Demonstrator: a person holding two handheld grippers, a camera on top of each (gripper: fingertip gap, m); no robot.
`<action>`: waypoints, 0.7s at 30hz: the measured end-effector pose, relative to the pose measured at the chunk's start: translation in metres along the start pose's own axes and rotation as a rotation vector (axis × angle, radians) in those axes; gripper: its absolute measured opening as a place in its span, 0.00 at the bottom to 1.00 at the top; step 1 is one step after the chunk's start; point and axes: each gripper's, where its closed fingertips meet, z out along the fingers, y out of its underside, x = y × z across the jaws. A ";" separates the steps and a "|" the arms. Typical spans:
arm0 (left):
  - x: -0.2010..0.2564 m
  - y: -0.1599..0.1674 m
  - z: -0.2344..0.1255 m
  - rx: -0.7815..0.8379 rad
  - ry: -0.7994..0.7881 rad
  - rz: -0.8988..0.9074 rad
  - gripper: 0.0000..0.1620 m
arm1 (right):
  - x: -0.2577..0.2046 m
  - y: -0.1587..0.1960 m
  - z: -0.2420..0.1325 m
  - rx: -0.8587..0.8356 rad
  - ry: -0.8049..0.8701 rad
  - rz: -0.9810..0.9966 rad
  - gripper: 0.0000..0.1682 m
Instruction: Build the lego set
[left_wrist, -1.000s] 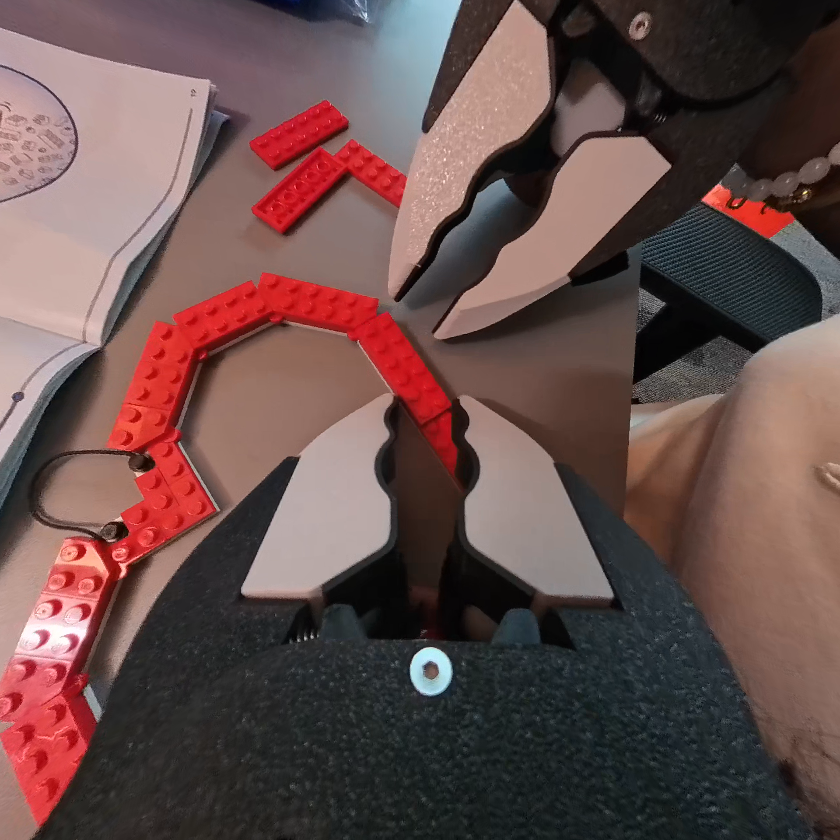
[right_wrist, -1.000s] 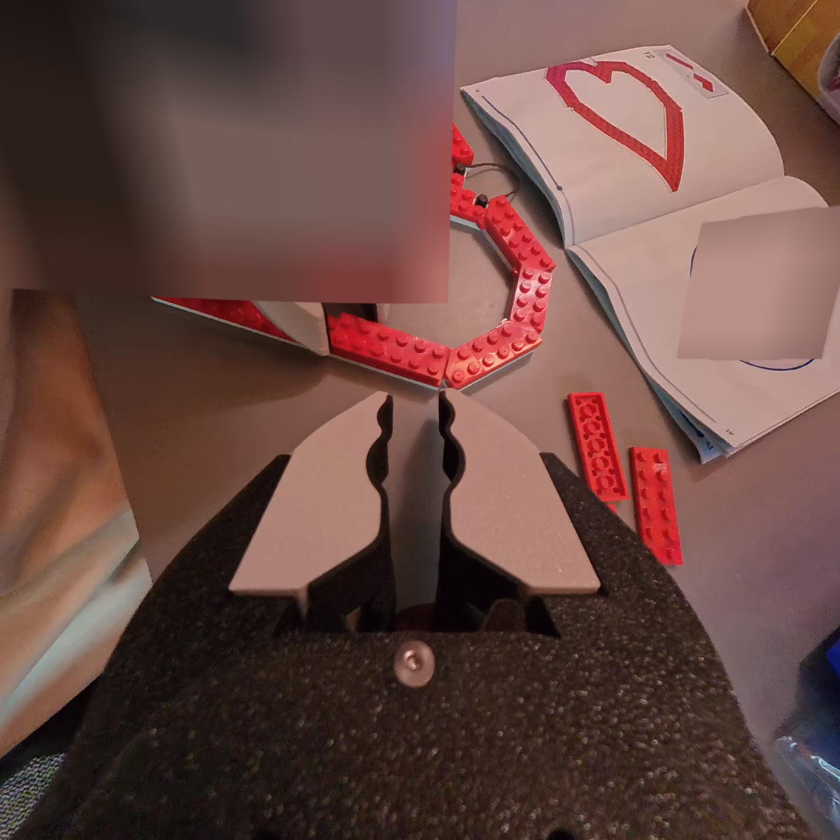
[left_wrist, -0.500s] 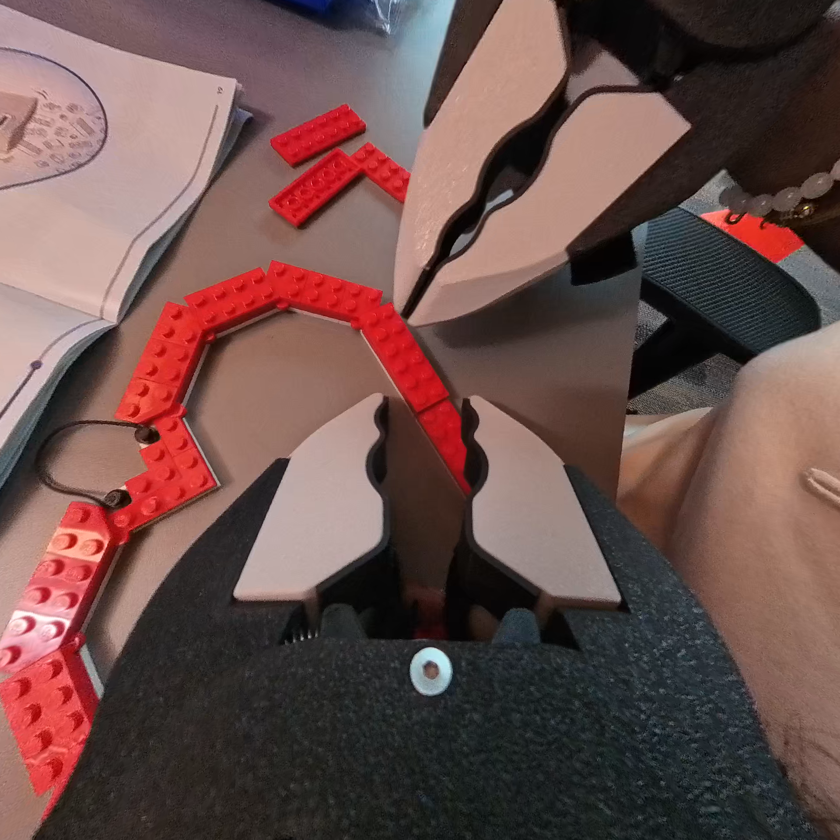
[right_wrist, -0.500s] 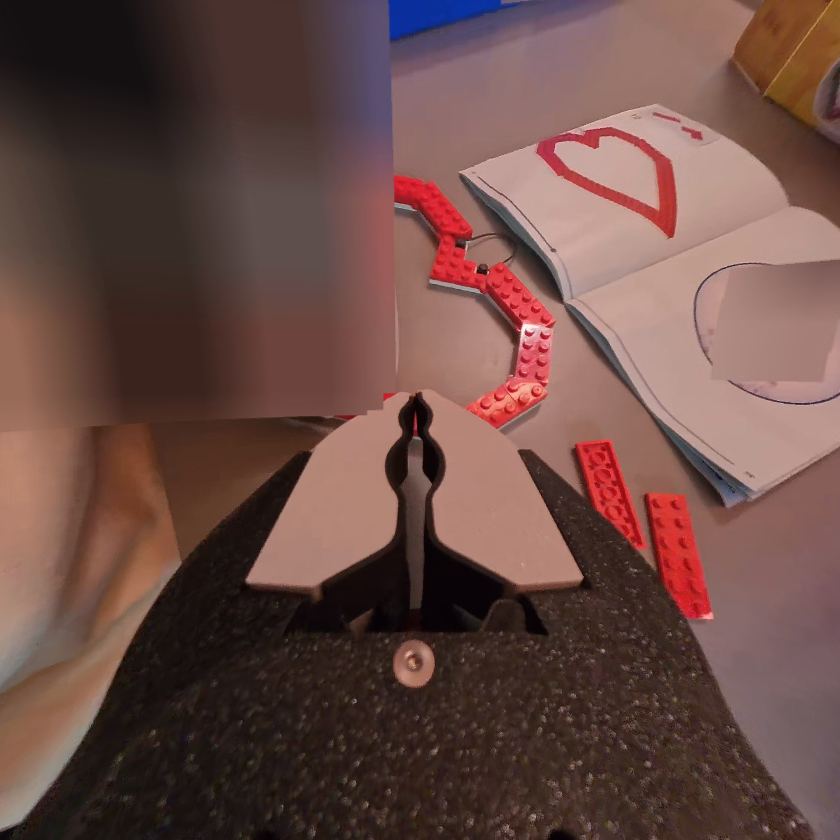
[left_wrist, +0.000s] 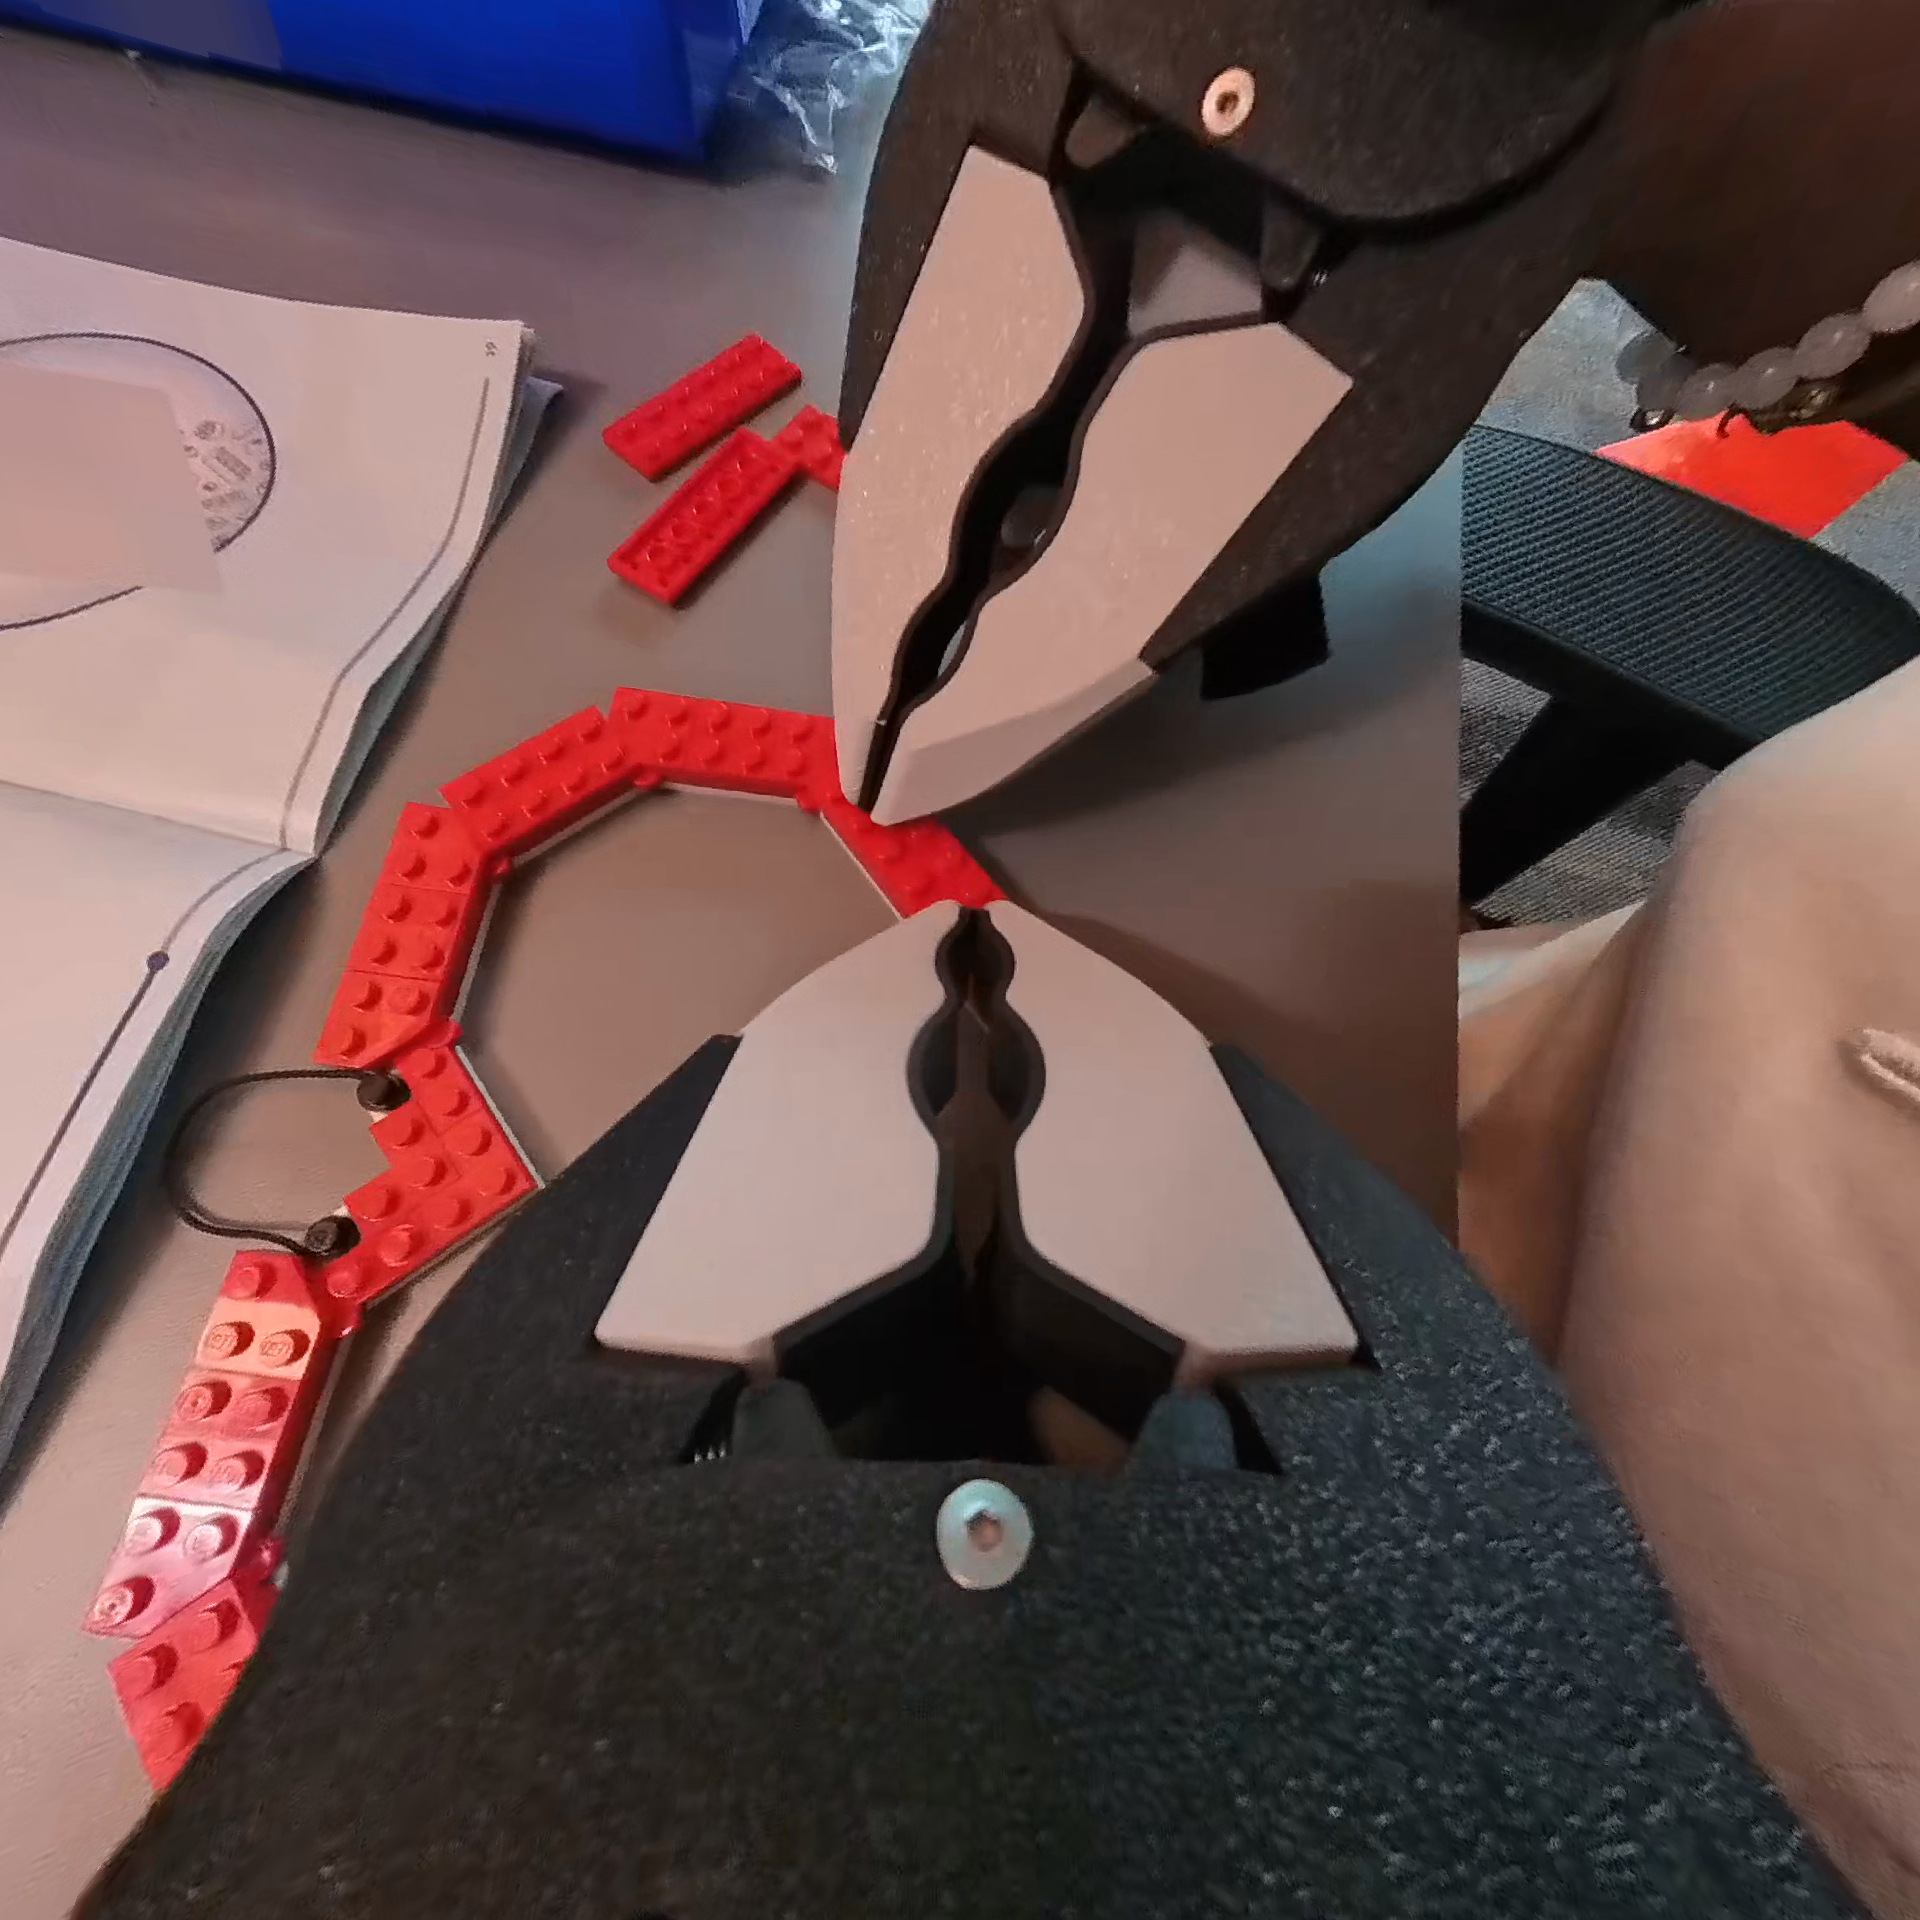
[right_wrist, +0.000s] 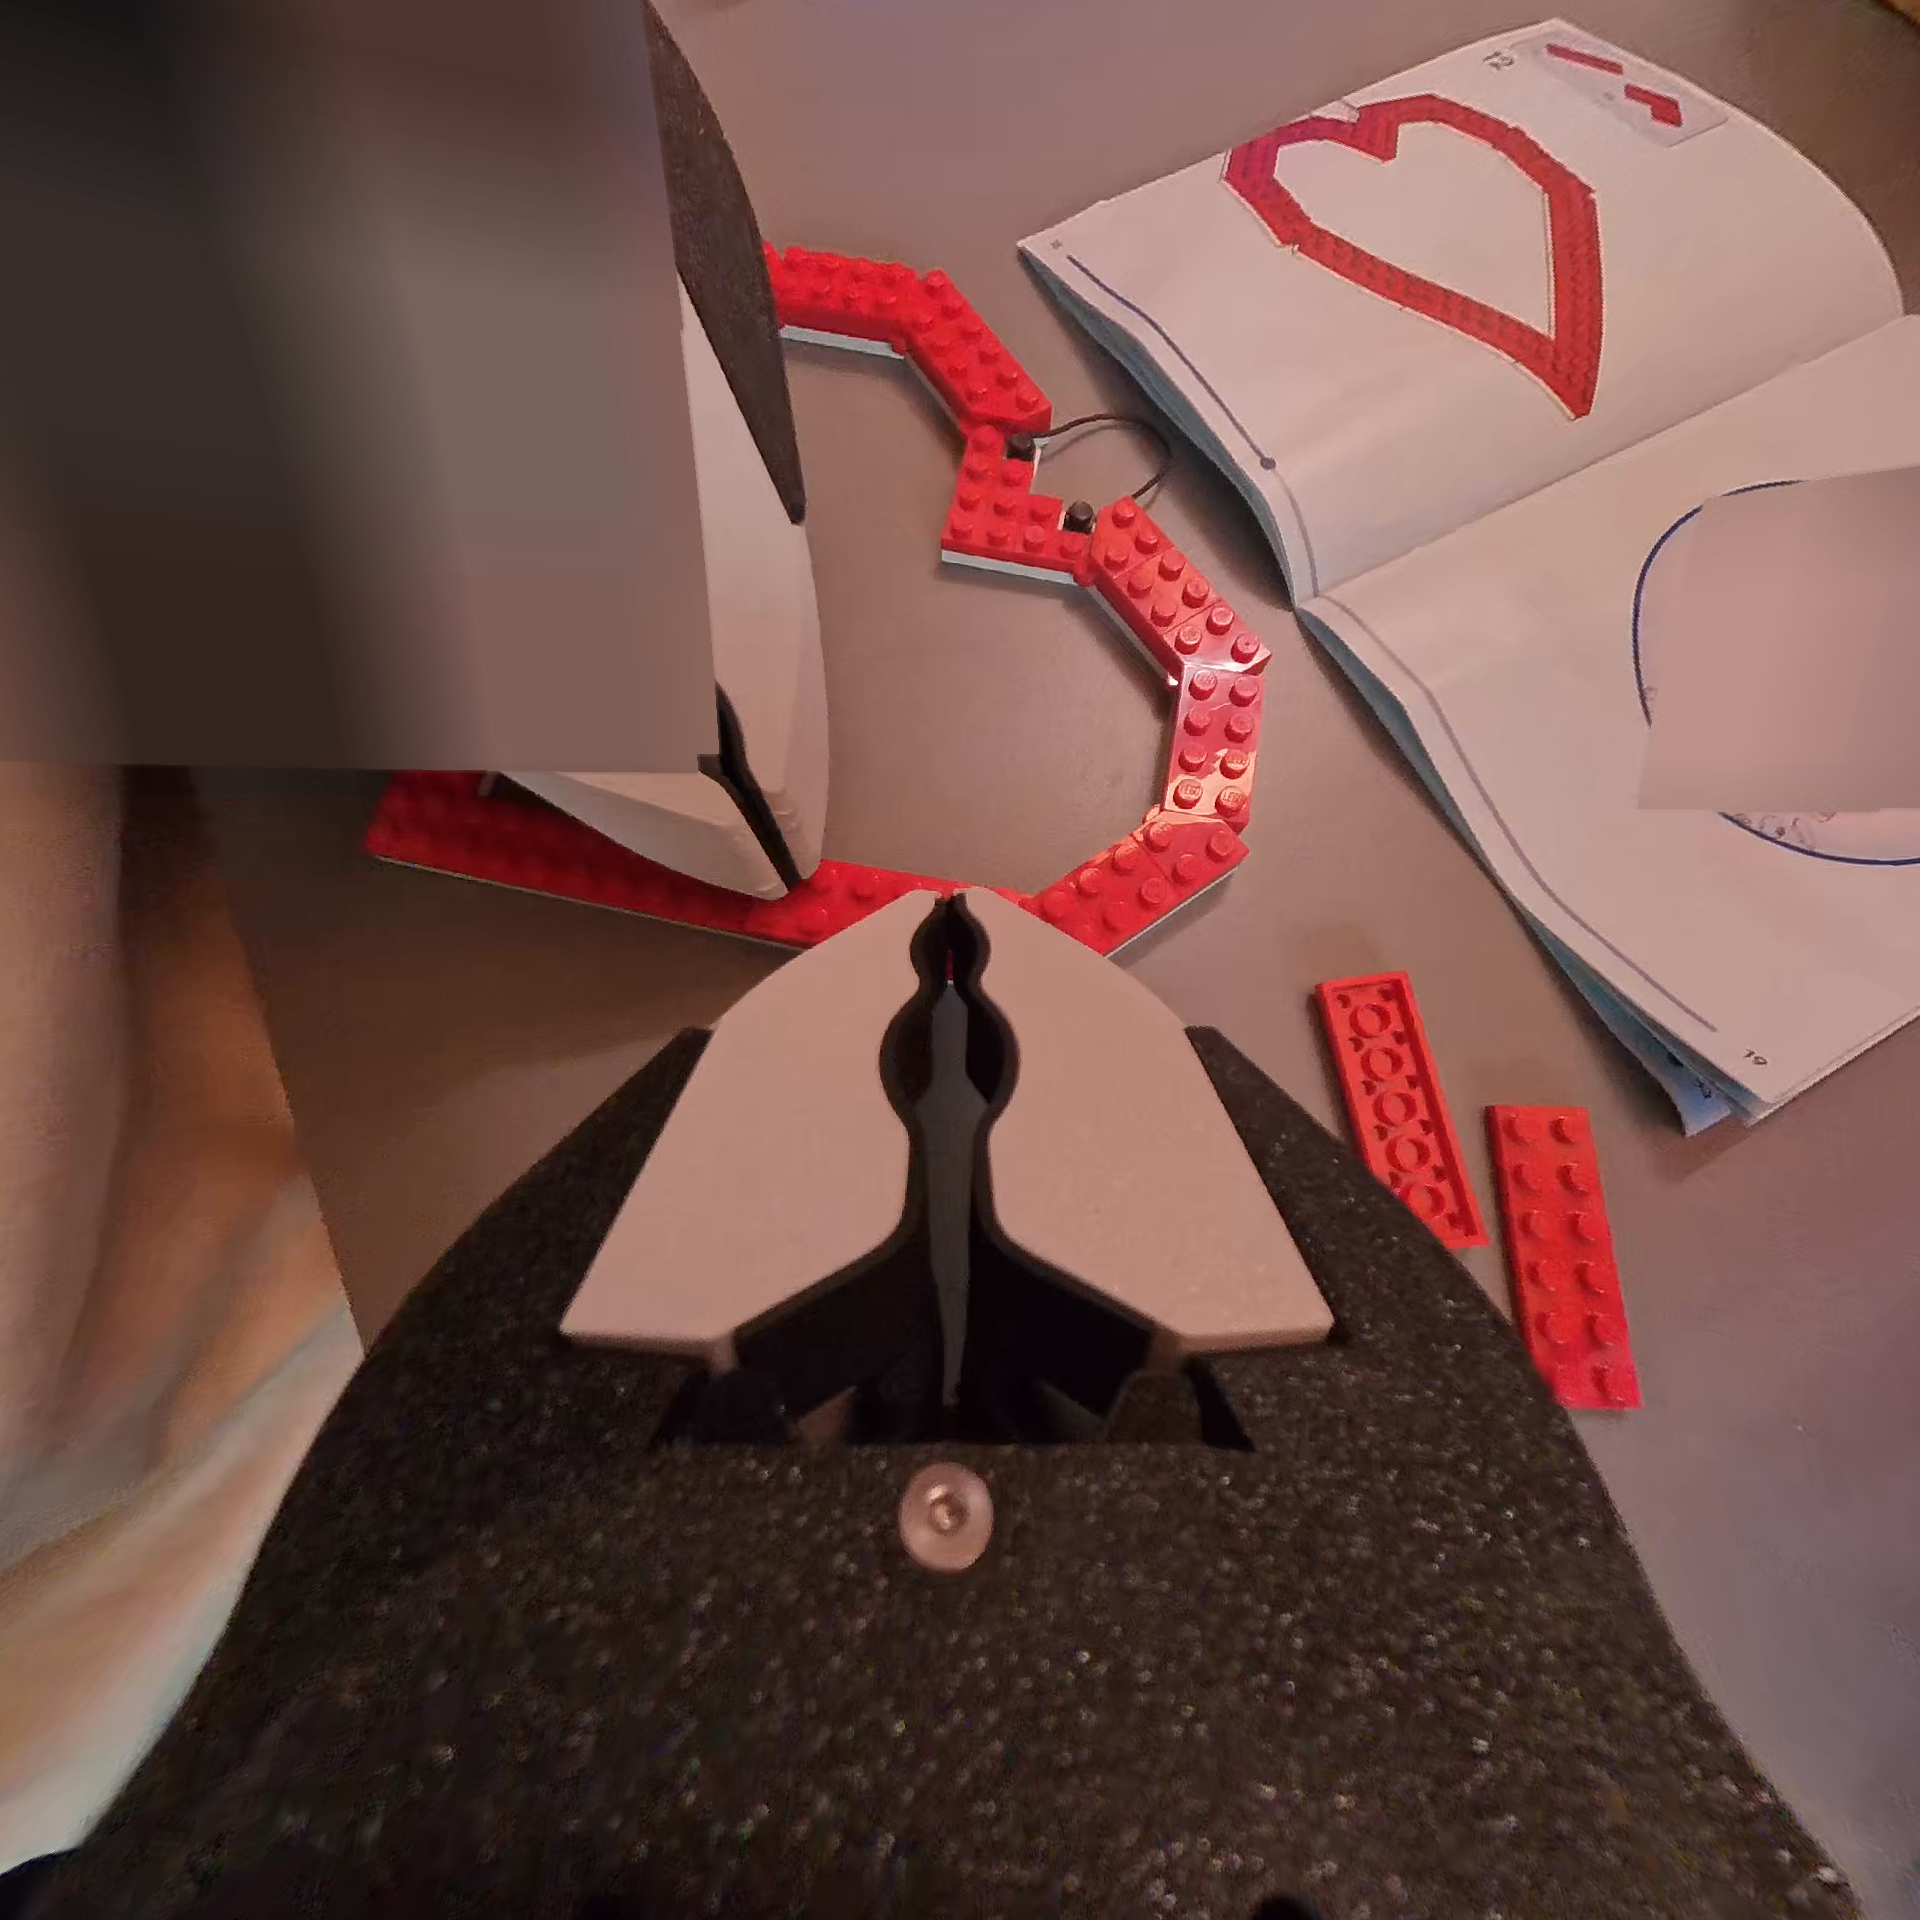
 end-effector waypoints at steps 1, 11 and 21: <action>0.000 0.000 0.000 -0.008 -0.003 0.010 0.00 | 0.000 0.000 0.000 0.003 0.003 -0.008 0.00; 0.001 -0.002 0.002 -0.036 0.058 -0.030 0.00 | 0.002 0.001 -0.003 0.086 0.060 0.012 0.00; -0.001 -0.001 0.003 -0.082 0.051 -0.110 0.00 | 0.003 0.002 -0.002 0.020 0.008 0.138 0.01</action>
